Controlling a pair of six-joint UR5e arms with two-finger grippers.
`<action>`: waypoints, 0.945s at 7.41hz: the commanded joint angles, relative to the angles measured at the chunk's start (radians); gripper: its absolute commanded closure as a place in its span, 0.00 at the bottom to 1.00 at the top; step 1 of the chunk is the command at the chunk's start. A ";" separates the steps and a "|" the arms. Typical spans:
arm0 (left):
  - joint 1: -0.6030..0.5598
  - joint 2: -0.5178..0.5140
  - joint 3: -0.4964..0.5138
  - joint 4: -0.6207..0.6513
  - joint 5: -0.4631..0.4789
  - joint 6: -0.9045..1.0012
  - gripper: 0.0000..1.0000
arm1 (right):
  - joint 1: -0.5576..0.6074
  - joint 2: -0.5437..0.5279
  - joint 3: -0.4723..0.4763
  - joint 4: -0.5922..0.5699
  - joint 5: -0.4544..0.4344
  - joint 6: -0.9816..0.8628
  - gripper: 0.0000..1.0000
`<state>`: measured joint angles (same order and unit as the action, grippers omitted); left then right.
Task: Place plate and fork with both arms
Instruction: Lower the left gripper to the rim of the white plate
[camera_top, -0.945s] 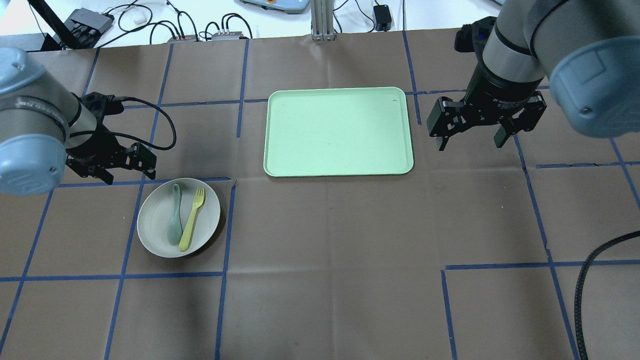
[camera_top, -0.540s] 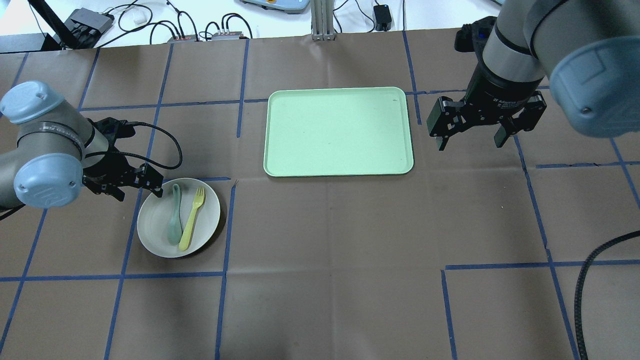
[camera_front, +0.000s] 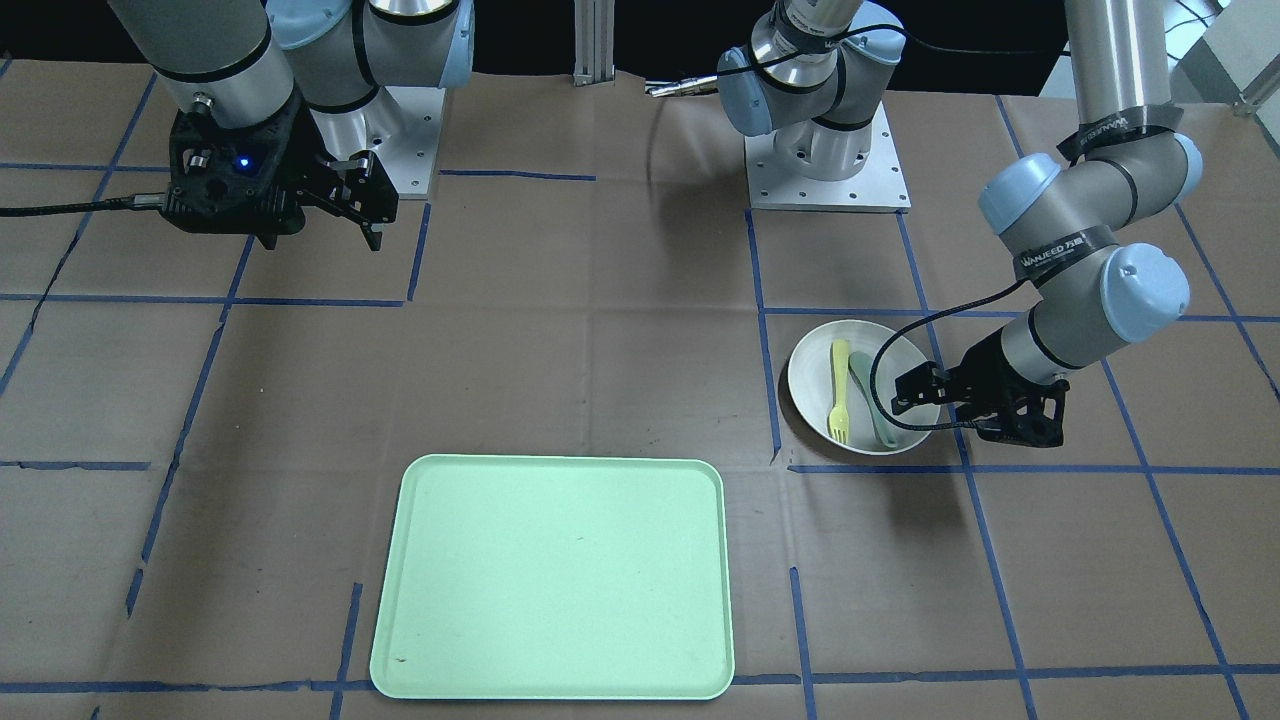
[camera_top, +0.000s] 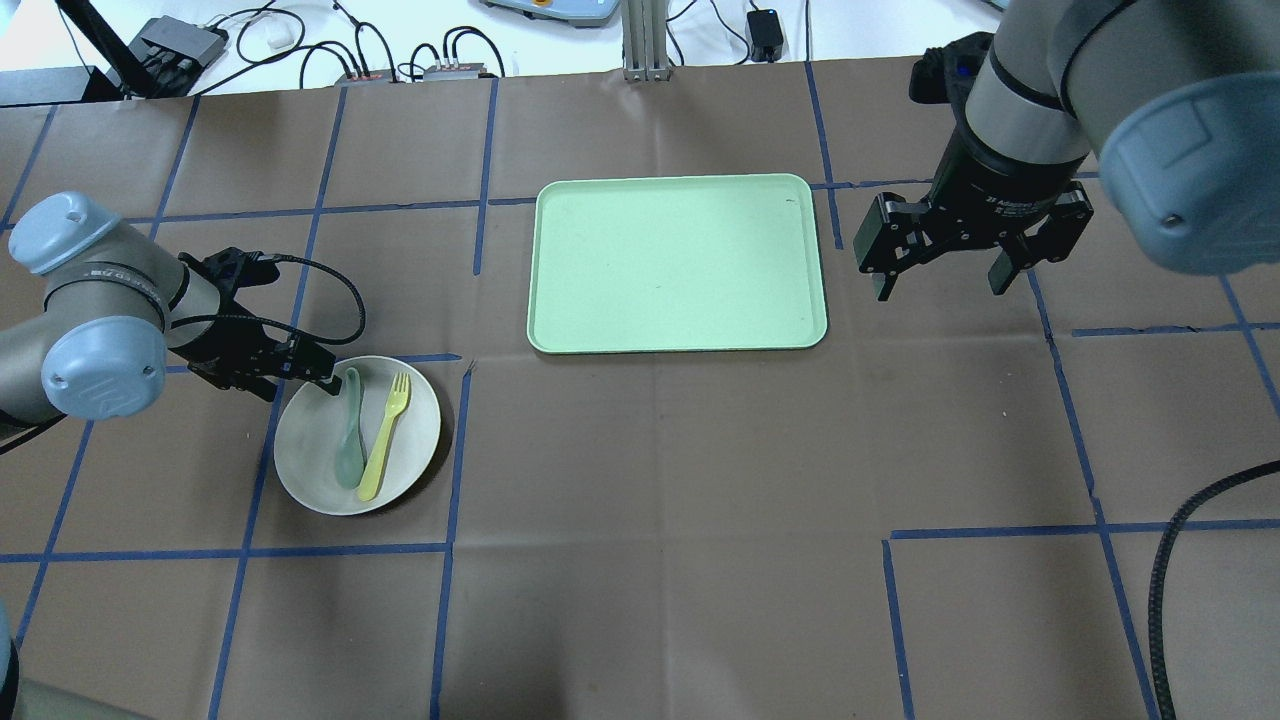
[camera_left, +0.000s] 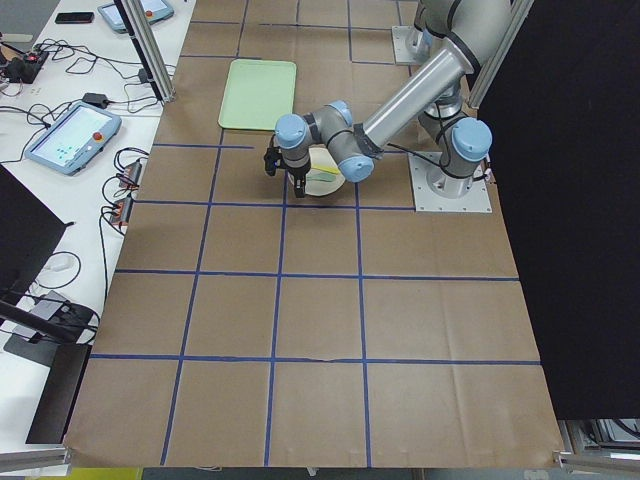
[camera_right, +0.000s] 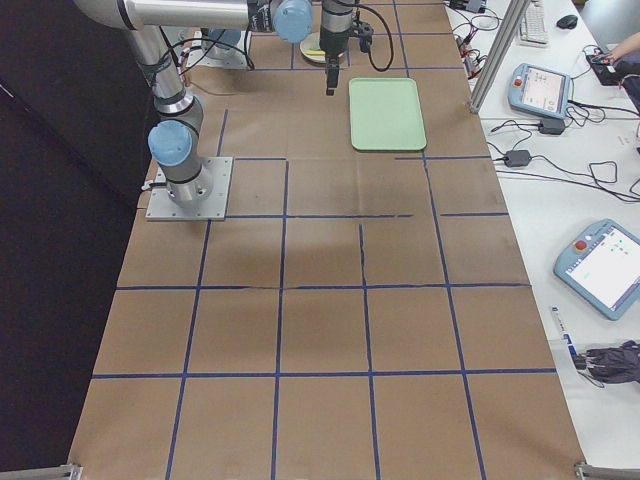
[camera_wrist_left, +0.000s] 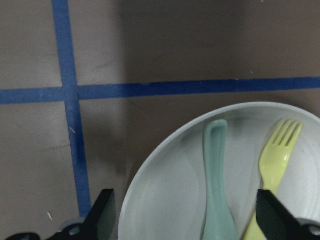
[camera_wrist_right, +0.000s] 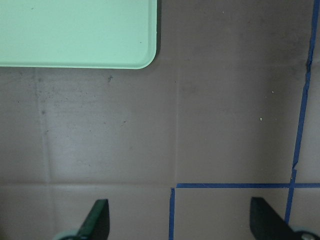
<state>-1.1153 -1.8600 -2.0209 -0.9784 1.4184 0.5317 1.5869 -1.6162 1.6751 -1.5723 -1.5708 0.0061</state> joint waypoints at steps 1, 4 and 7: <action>0.014 -0.016 -0.001 0.049 0.002 0.048 0.00 | 0.001 -0.001 0.000 0.000 0.000 0.000 0.00; 0.061 -0.024 -0.016 0.034 -0.026 0.129 0.00 | 0.001 -0.001 0.000 0.000 0.000 0.000 0.00; 0.063 -0.018 -0.015 -0.049 -0.015 0.131 0.18 | 0.001 -0.001 0.000 0.000 0.000 0.000 0.00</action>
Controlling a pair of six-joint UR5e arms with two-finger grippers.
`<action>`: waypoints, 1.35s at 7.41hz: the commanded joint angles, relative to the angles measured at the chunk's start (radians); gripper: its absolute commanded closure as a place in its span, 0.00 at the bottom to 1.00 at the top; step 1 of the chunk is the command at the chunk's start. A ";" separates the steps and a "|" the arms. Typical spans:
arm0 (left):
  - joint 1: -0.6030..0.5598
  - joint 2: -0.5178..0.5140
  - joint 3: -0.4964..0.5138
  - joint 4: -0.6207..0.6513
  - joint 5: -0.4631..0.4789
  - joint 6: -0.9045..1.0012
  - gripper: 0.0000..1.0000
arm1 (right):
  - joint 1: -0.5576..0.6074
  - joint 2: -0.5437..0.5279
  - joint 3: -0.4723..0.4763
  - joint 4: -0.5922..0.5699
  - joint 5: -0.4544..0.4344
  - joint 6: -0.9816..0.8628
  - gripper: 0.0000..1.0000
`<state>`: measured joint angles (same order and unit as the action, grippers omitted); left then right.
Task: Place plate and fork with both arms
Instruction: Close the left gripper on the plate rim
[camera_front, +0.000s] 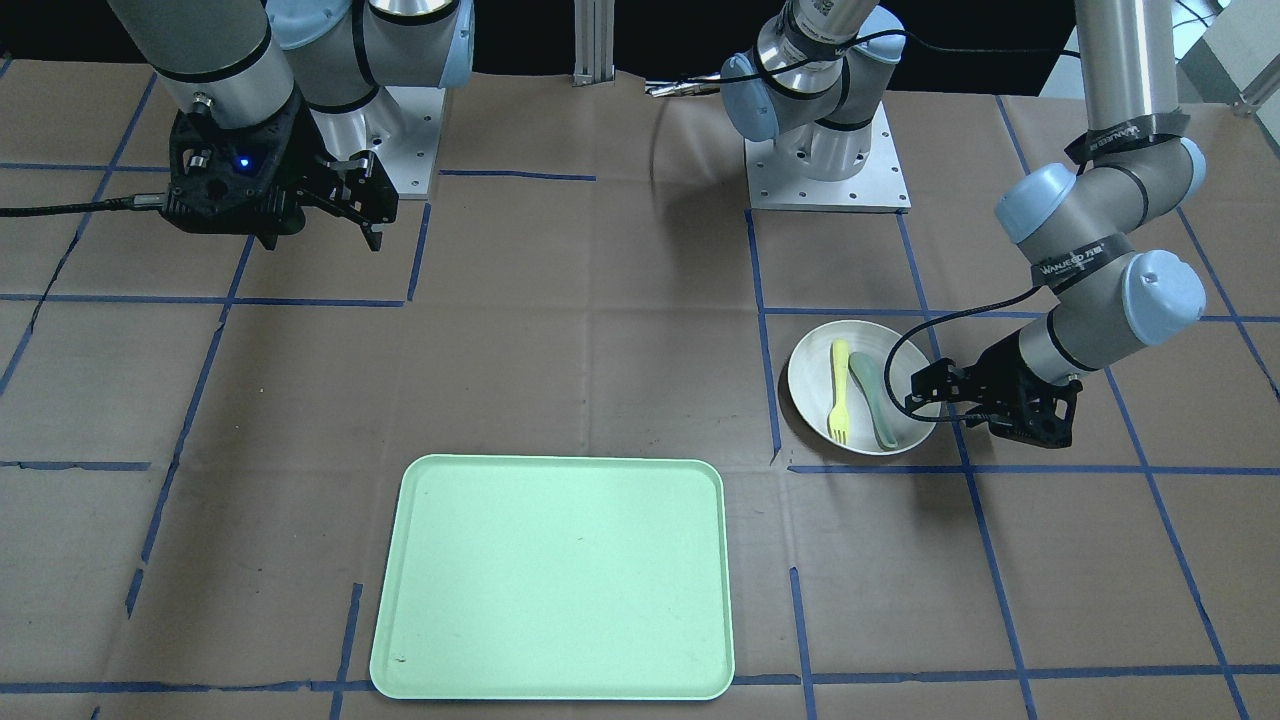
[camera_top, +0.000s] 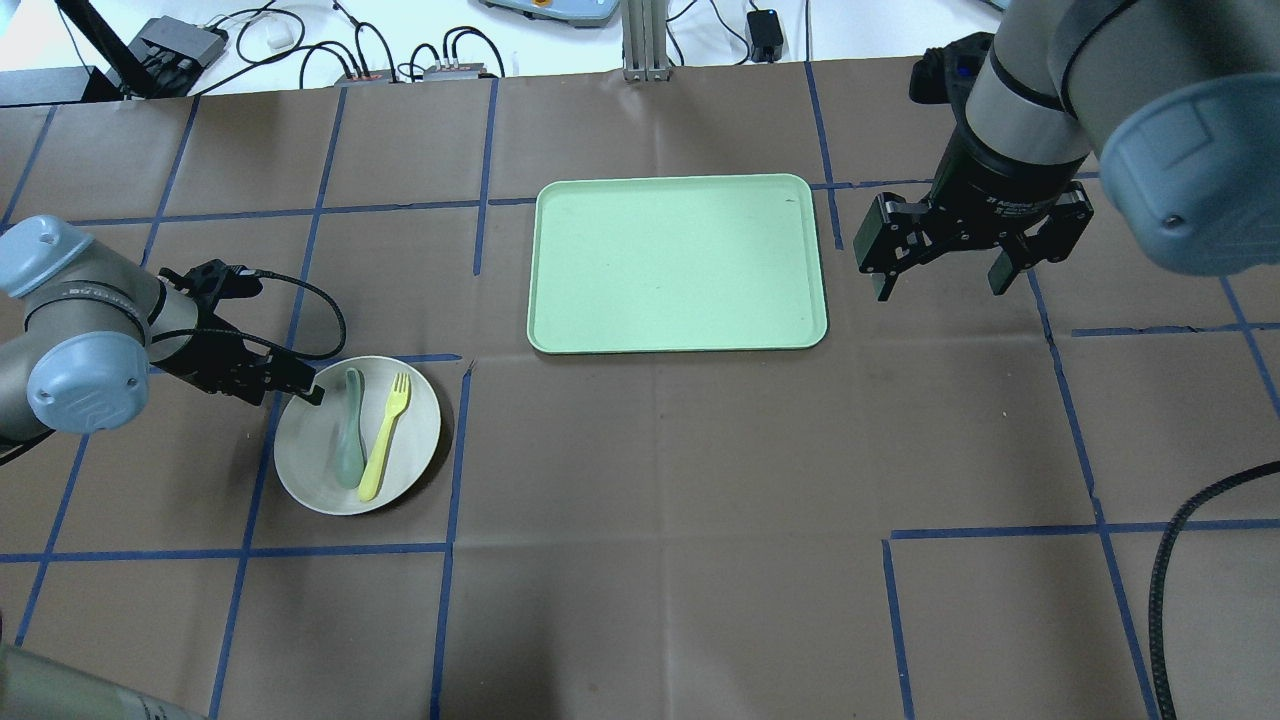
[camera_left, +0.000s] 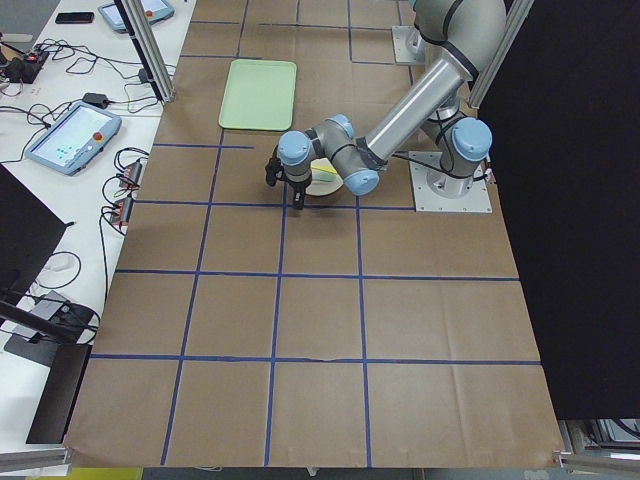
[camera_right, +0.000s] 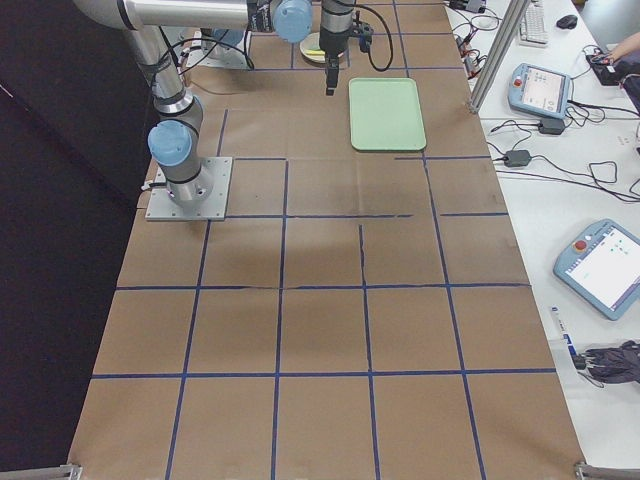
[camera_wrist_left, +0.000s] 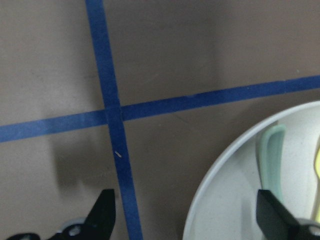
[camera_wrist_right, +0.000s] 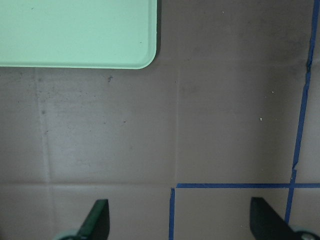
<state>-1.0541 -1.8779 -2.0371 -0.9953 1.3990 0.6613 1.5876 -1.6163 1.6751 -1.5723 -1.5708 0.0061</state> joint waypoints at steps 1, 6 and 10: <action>0.000 0.006 0.000 -0.039 0.006 0.000 0.29 | 0.000 0.000 0.000 0.000 0.000 0.002 0.00; 0.005 -0.001 0.001 -0.071 0.011 0.000 0.68 | 0.000 0.000 0.000 0.000 0.000 0.000 0.00; 0.026 -0.001 0.001 -0.075 0.009 0.004 0.92 | 0.000 0.000 0.000 0.000 0.000 0.000 0.00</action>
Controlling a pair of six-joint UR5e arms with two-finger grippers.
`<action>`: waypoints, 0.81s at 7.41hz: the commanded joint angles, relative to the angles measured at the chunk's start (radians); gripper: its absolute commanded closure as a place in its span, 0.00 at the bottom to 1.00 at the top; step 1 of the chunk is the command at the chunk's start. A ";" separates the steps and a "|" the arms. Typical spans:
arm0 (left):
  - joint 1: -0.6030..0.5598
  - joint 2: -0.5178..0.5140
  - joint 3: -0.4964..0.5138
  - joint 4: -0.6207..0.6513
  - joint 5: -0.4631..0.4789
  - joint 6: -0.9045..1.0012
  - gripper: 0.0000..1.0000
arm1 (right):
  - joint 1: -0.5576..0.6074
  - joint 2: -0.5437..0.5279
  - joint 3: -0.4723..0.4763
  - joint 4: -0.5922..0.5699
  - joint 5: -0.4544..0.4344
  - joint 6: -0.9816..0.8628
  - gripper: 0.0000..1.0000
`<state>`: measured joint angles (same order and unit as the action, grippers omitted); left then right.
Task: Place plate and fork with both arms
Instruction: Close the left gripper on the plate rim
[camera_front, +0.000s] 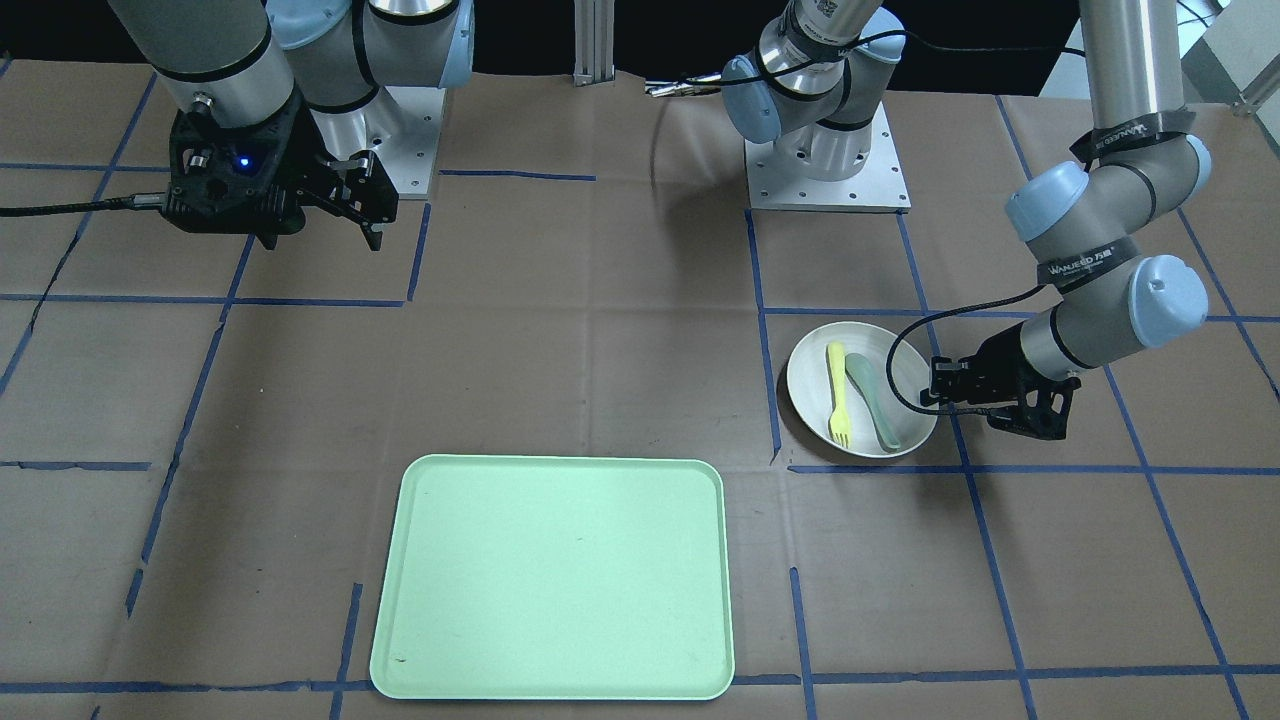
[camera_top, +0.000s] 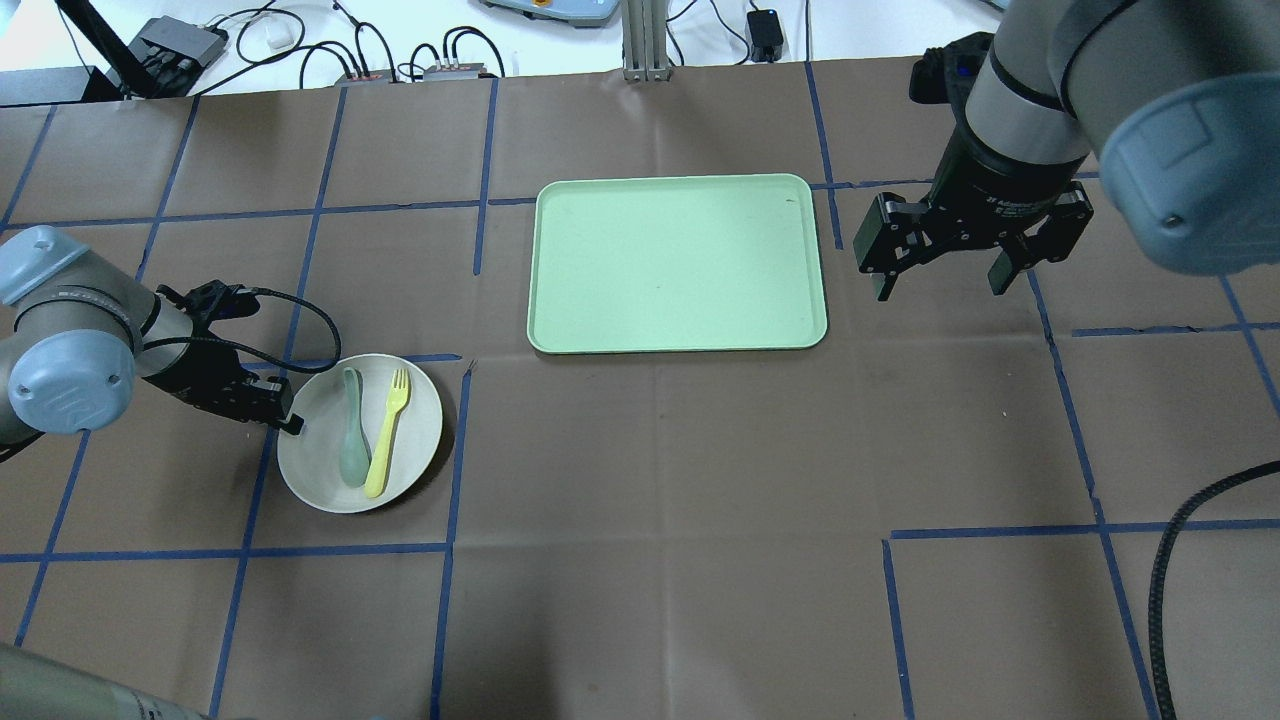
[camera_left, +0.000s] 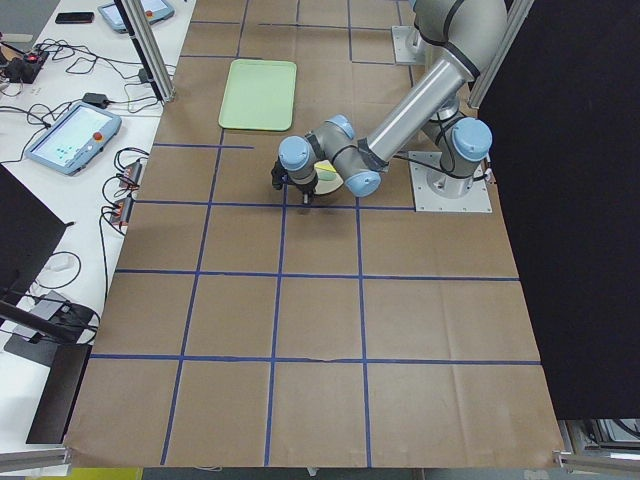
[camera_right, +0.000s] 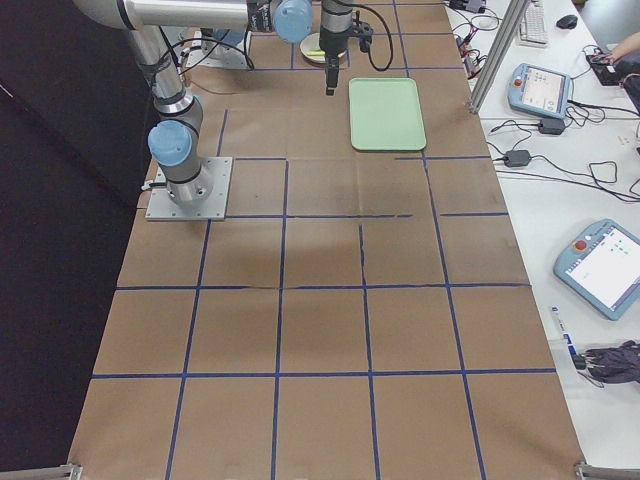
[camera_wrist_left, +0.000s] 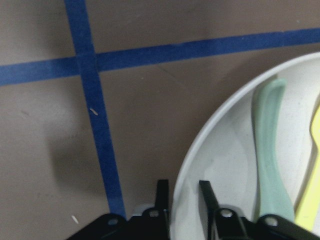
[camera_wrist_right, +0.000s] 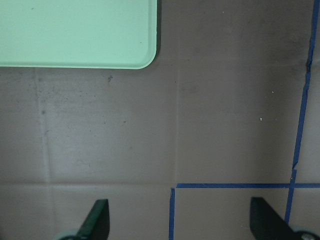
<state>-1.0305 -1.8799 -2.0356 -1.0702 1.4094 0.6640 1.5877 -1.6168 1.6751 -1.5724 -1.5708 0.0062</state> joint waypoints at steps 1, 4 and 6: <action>0.003 0.010 0.001 -0.005 -0.001 0.003 0.96 | 0.000 0.002 0.000 0.000 0.000 0.001 0.00; -0.005 0.048 0.012 -0.043 -0.105 0.011 1.00 | 0.000 0.000 0.000 0.000 0.000 0.000 0.00; -0.028 0.042 0.037 -0.043 -0.197 0.002 1.00 | -0.002 0.002 0.000 0.000 0.000 0.000 0.00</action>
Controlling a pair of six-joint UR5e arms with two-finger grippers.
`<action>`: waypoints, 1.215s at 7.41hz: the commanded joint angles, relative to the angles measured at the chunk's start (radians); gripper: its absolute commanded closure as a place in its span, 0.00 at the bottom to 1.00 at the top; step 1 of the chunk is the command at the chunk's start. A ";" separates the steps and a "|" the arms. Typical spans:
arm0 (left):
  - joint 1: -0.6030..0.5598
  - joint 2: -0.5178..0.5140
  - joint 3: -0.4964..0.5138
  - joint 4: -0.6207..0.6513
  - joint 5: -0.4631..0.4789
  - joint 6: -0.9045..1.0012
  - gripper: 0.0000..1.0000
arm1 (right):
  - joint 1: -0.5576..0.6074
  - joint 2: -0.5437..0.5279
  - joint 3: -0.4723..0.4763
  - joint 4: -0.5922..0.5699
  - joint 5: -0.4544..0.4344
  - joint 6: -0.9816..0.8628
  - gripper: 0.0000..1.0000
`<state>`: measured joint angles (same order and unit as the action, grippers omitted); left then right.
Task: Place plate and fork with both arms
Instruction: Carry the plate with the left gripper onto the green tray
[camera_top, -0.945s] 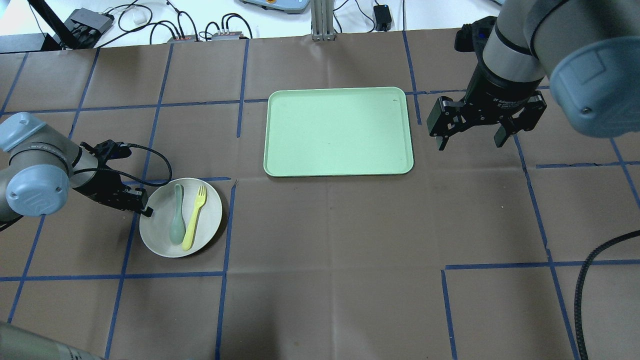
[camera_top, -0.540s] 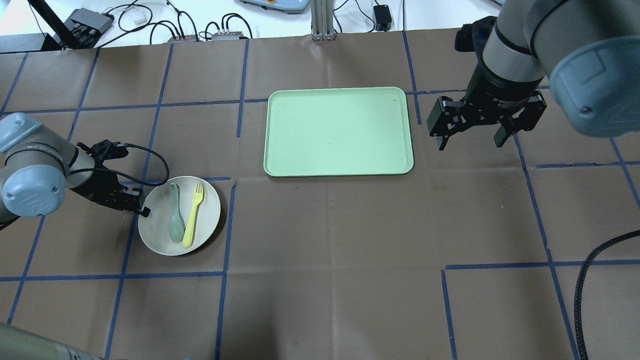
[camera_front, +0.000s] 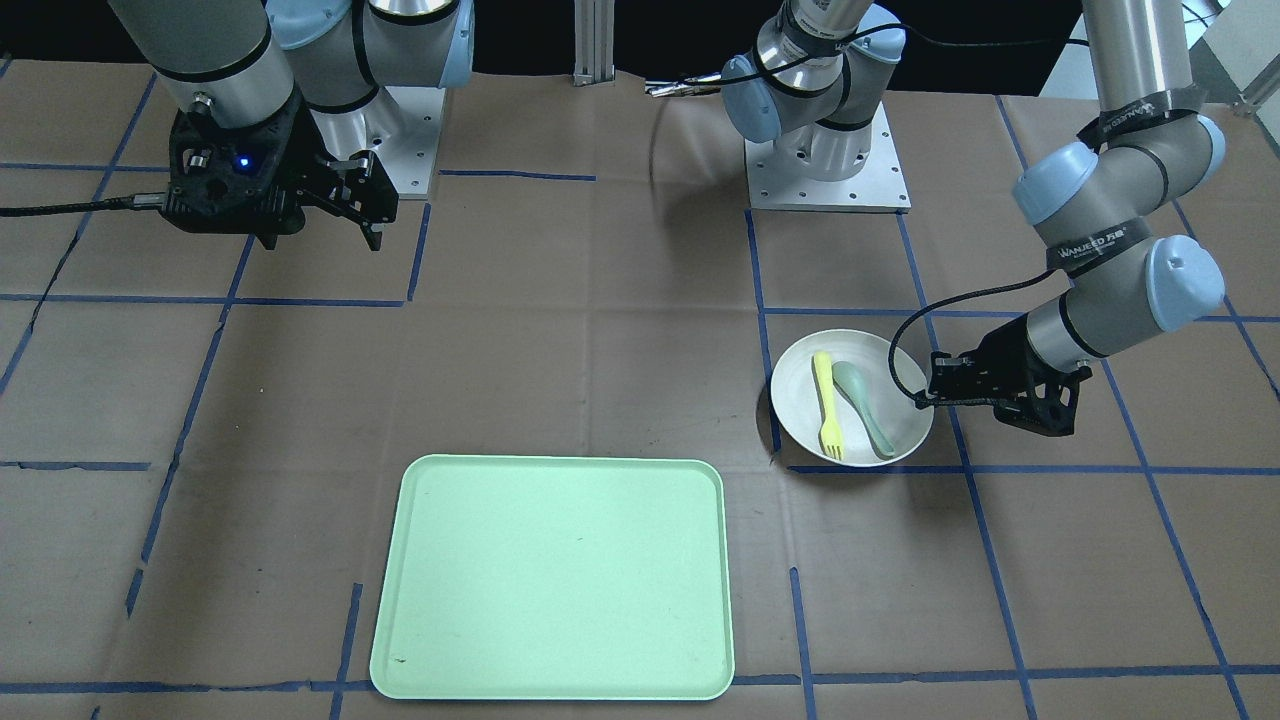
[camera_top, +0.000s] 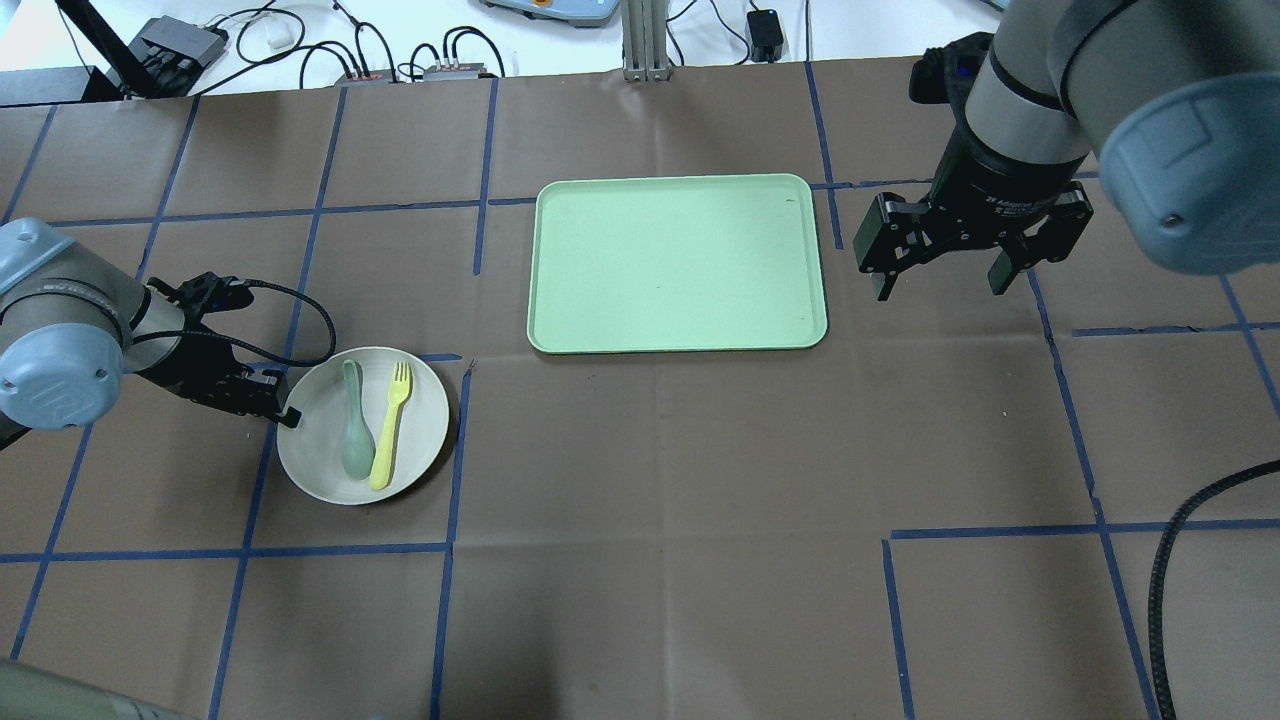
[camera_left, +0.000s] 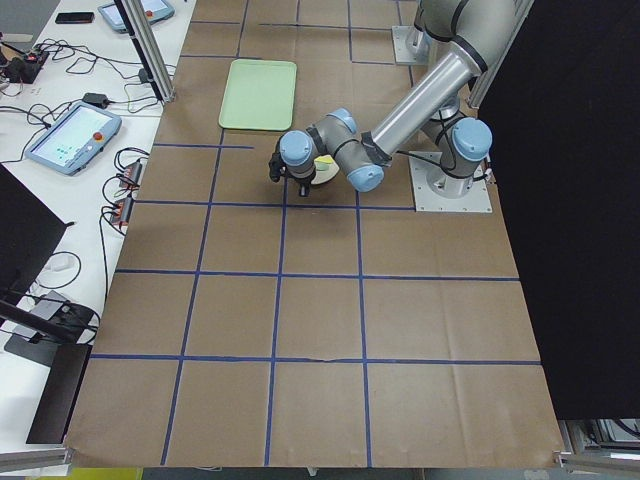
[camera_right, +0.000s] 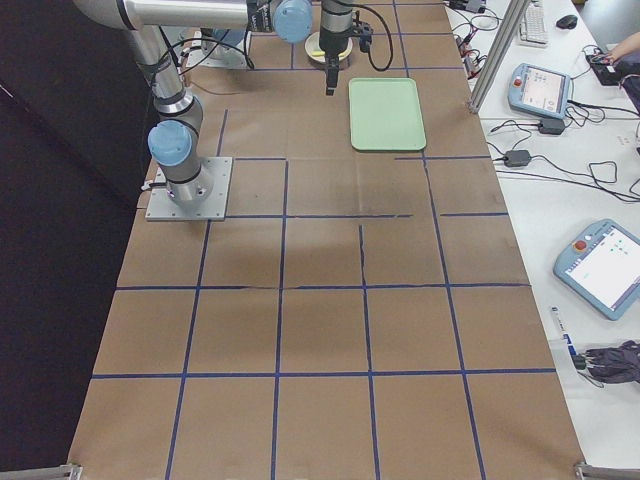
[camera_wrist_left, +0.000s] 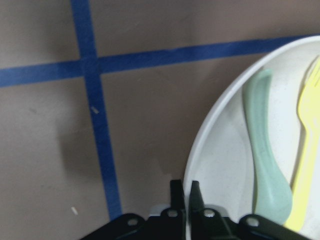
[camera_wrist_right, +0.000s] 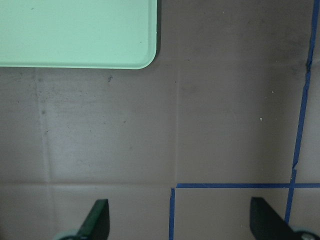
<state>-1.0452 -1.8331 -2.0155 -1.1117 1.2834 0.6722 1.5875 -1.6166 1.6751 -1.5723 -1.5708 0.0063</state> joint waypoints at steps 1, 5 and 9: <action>-0.056 -0.012 0.032 0.003 -0.082 -0.017 1.00 | 0.000 0.001 0.000 0.000 0.000 0.000 0.00; -0.280 -0.098 0.220 0.000 -0.119 -0.237 1.00 | 0.000 0.000 0.000 0.000 0.000 0.000 0.00; -0.478 -0.321 0.507 0.000 -0.121 -0.483 1.00 | 0.000 0.001 0.000 0.000 0.000 0.001 0.00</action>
<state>-1.4577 -2.0679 -1.6023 -1.1130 1.1642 0.2631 1.5877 -1.6162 1.6751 -1.5723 -1.5708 0.0076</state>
